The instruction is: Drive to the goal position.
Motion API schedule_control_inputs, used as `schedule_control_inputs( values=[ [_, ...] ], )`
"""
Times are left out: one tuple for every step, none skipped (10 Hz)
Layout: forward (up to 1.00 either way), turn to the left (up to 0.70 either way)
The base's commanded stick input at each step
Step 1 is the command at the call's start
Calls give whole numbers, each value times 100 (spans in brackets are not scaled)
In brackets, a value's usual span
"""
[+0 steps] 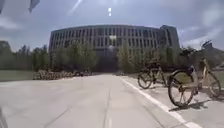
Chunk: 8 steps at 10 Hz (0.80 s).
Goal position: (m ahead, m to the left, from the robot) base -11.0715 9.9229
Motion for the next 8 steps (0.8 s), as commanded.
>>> schedule_control_inputs(
  values=[
    [100, 0],
    [100, 0],
    [100, 0],
    [100, 0],
    [100, 0],
    [100, 0],
    [100, 0],
    [100, 0]
  ],
)
